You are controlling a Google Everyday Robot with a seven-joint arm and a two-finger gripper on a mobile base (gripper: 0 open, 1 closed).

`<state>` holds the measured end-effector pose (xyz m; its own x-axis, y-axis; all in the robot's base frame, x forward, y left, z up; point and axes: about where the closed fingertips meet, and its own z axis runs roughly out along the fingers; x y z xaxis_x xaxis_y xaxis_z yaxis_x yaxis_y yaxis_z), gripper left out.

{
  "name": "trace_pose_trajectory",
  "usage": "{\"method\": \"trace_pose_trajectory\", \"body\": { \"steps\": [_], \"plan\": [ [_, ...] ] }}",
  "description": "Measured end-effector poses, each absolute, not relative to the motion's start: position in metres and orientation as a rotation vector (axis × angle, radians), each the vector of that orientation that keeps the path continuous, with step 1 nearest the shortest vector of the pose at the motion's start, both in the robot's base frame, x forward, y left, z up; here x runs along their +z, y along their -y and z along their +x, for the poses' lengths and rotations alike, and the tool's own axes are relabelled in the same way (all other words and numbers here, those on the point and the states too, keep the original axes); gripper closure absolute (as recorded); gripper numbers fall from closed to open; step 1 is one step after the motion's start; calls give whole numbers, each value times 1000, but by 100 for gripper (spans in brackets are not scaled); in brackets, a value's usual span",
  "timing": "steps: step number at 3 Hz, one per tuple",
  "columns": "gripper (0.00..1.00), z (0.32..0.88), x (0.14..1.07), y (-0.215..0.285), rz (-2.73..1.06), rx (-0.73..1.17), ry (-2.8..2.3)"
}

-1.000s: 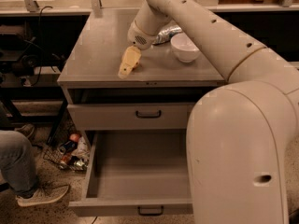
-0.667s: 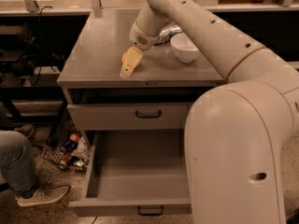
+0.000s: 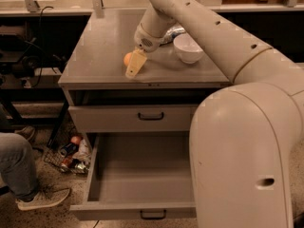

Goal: Place orange into middle drawer

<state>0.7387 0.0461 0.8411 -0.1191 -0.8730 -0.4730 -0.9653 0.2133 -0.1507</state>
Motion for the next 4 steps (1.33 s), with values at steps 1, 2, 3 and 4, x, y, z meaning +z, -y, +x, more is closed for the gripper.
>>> {"method": "trace_pose_trajectory", "body": {
  "steps": [1, 2, 3, 4],
  "plan": [
    [49, 738, 840, -46, -1698, 256, -2035],
    [80, 734, 840, -45, -1699, 265, -2022],
    [100, 722, 867, -23, -1663, 241, -1988],
    [100, 695, 897, 25, -1571, 184, -2038]
  ]
}}
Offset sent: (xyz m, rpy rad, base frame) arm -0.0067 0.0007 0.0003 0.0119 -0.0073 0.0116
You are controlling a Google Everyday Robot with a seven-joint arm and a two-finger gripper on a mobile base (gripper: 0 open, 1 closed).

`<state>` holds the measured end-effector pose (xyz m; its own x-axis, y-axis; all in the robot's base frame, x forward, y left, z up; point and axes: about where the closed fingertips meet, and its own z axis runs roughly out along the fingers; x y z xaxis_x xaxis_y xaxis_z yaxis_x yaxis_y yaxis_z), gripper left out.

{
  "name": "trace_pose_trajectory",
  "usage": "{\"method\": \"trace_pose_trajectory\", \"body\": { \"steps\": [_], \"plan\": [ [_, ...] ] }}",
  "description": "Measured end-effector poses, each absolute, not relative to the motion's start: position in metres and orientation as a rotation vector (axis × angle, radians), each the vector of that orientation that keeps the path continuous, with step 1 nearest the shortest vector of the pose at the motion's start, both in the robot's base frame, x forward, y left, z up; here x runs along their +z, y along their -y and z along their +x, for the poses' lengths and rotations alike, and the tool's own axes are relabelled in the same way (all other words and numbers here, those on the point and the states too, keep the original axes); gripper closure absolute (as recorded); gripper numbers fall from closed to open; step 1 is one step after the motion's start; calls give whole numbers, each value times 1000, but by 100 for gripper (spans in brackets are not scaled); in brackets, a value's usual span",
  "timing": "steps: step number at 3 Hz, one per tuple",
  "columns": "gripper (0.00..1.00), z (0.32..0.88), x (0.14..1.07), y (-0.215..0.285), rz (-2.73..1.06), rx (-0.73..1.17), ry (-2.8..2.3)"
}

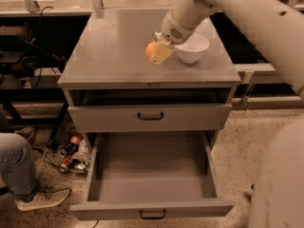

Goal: Place orange into middle drawer

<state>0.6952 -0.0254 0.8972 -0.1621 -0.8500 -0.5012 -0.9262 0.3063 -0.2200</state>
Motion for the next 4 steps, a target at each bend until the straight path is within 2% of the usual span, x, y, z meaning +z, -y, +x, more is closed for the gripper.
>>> {"method": "trace_pose_trajectory", "body": {
  "steps": [2, 3, 4],
  "plan": [
    [100, 628, 862, 108, -1349, 135, -2397],
    [100, 628, 862, 108, -1349, 135, -2397],
    [100, 607, 839, 108, -1271, 219, -2448]
  ]
}}
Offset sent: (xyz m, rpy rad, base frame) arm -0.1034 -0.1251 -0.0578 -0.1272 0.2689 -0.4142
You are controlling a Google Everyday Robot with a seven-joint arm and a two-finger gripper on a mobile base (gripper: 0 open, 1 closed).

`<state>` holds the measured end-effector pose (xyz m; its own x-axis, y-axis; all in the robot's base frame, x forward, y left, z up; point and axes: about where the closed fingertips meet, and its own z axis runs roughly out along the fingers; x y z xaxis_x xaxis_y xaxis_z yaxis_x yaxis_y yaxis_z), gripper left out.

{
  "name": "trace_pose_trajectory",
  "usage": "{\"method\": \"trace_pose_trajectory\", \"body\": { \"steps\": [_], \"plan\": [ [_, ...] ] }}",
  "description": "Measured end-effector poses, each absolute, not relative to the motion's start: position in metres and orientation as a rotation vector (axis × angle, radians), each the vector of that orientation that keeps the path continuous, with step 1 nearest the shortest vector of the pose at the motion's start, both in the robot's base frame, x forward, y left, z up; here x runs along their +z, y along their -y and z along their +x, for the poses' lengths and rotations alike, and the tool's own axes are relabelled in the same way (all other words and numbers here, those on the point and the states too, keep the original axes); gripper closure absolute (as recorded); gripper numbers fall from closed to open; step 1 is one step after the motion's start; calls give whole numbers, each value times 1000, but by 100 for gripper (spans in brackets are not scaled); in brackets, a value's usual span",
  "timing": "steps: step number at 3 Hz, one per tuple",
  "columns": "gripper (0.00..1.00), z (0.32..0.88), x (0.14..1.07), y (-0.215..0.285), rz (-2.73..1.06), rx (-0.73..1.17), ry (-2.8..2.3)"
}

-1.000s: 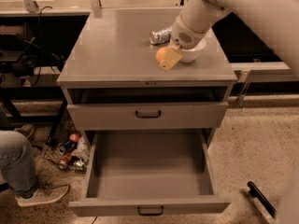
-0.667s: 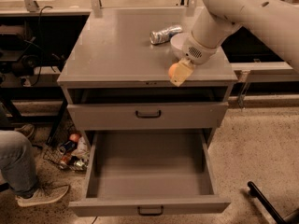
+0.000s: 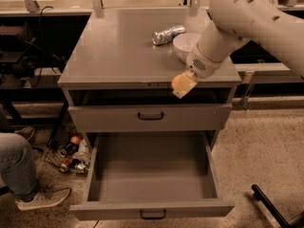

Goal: Place orange into middle drawer

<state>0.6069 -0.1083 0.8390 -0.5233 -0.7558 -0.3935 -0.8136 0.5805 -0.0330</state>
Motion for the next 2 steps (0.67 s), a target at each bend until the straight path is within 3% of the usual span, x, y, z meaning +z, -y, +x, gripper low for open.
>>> {"method": "trace_pose_trajectory", "body": {
  "steps": [2],
  "plan": [
    [100, 526, 747, 100, -990, 452, -2556]
  ]
}}
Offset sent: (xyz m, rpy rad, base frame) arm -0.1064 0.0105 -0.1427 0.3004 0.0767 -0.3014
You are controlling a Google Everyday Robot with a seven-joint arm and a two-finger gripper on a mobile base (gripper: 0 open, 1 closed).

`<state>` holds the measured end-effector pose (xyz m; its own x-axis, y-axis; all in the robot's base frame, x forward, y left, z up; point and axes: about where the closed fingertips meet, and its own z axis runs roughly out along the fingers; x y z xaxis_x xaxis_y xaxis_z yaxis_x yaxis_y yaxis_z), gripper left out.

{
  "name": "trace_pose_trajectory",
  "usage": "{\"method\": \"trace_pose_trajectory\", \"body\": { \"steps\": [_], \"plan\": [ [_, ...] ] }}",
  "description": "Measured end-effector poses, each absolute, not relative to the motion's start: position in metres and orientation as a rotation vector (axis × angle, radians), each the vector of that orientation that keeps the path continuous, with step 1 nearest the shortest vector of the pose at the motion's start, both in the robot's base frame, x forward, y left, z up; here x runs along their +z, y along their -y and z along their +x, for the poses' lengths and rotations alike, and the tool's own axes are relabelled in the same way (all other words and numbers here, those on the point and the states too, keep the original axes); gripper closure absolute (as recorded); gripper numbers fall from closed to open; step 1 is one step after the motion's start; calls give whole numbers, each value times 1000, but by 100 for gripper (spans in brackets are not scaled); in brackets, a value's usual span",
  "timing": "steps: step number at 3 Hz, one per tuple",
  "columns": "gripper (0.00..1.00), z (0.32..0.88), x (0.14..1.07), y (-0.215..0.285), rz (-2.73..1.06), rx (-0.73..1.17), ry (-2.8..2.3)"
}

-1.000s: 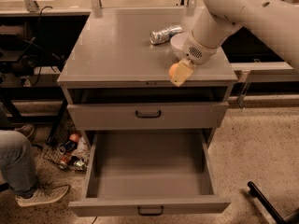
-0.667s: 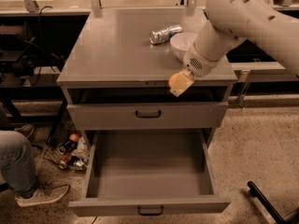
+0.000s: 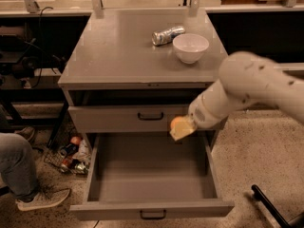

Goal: Place orange into middle drawer

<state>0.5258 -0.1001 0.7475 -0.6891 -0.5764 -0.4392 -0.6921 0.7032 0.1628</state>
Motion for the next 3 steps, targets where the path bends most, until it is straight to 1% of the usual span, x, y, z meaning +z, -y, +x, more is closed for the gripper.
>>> {"method": "trace_pose_trajectory", "body": {
  "steps": [1, 3],
  "plan": [
    [100, 514, 702, 89, -905, 521, -2530],
    [100, 521, 702, 87, -881, 509, -2501]
  ]
}}
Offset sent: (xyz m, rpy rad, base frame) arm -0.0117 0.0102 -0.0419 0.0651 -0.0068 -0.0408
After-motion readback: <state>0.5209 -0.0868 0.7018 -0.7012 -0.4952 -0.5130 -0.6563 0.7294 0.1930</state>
